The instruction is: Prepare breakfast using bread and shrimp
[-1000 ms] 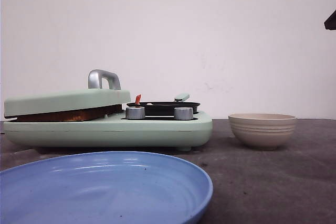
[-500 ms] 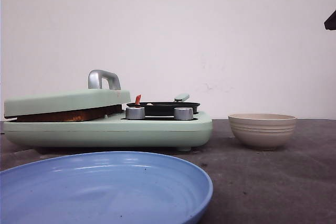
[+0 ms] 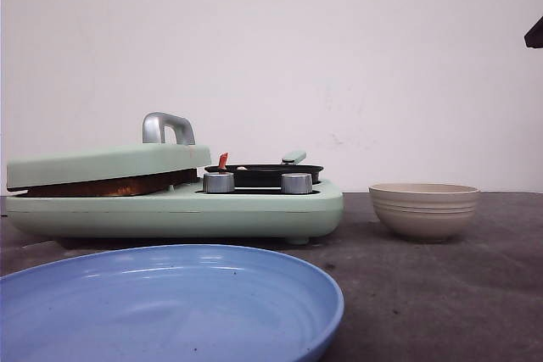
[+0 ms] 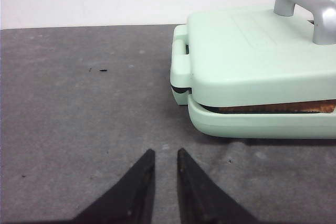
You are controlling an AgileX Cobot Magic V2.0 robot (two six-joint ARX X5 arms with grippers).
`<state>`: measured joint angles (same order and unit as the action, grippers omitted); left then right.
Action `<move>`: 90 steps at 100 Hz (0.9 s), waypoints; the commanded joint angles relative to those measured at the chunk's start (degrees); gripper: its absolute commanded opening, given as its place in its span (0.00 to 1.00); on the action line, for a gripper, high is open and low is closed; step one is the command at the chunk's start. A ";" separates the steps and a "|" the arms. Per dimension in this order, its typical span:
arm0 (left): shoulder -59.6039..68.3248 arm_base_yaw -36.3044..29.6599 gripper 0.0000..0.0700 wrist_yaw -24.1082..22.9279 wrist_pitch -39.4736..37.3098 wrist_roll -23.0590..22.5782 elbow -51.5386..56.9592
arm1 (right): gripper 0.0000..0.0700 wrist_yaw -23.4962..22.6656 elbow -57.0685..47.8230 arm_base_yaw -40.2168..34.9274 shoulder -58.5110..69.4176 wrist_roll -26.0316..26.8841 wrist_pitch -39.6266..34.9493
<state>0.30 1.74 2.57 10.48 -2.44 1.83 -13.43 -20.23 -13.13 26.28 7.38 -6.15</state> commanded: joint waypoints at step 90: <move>-0.02 0.02 0.00 0.26 0.20 -0.76 -1.03 | 0.01 10.54 6.36 1.68 -8.11 -11.47 3.48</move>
<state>0.30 1.74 2.57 10.48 -2.46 1.83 -3.55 -16.05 -11.88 19.51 -1.85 -3.60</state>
